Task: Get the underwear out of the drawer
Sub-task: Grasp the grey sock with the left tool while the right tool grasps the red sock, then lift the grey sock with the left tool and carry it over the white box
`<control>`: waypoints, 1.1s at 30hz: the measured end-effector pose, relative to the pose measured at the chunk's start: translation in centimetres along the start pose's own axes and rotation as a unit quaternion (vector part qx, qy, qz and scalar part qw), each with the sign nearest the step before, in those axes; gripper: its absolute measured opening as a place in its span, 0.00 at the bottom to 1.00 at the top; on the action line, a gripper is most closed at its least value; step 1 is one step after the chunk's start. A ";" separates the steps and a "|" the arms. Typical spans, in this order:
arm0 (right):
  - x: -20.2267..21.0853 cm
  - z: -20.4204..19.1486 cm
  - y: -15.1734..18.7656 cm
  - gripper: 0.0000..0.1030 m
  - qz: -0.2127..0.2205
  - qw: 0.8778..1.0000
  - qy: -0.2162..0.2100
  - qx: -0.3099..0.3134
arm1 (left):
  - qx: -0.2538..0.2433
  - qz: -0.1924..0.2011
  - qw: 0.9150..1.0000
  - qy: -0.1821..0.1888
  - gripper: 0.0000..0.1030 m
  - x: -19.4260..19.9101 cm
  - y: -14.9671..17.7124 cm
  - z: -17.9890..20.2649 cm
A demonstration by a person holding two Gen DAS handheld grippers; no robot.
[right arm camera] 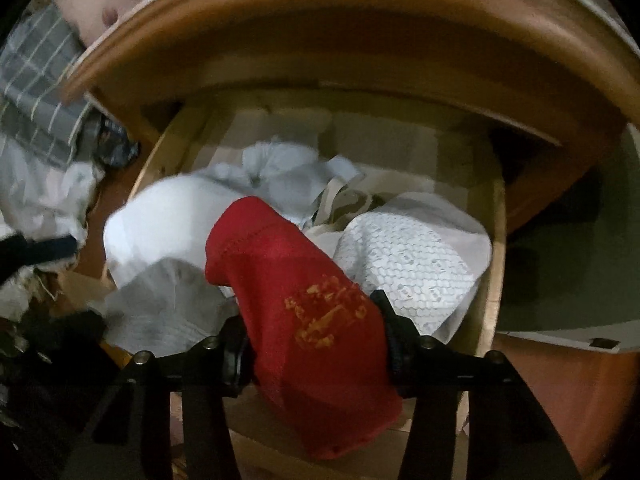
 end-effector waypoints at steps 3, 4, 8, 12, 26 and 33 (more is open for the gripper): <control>1.0 0.9 -0.6 0.47 0.016 1.000 -0.002 -0.018 | 0.004 -0.019 1.000 0.013 0.97 -1.2 -0.1 0.7; 1.3 1.4 -0.9 0.47 0.021 0.999 0.000 -0.027 | 0.006 -0.024 1.000 0.015 0.97 -1.7 -0.1 0.8; 1.6 2.4 -0.9 0.47 0.021 0.999 0.003 -0.044 | 0.027 -0.051 0.998 0.014 0.97 -3.7 0.2 0.5; 1.5 2.4 -0.7 0.47 0.013 0.999 -0.004 -0.045 | 0.046 -0.071 0.996 0.015 0.97 -5.2 0.7 0.2; 1.1 2.0 -0.2 0.47 0.006 0.999 -0.012 -0.042 | 0.087 -0.053 0.993 0.061 0.31 -4.0 -0.1 1.9; 0.8 2.0 0.1 0.47 0.002 0.999 -0.007 -0.045 | 0.077 -0.008 0.996 0.043 0.30 -0.6 -0.9 1.0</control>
Point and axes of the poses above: each gripper's, at about its wrist camera, not at the fingertips, and x roughly against the way its jaws point, z to its right, y to its underside, the point moved 9 cm from there along -x, roughly the way its jaws point, and after that the axes turned 8 degrees about -x, right-handed, at the moved point
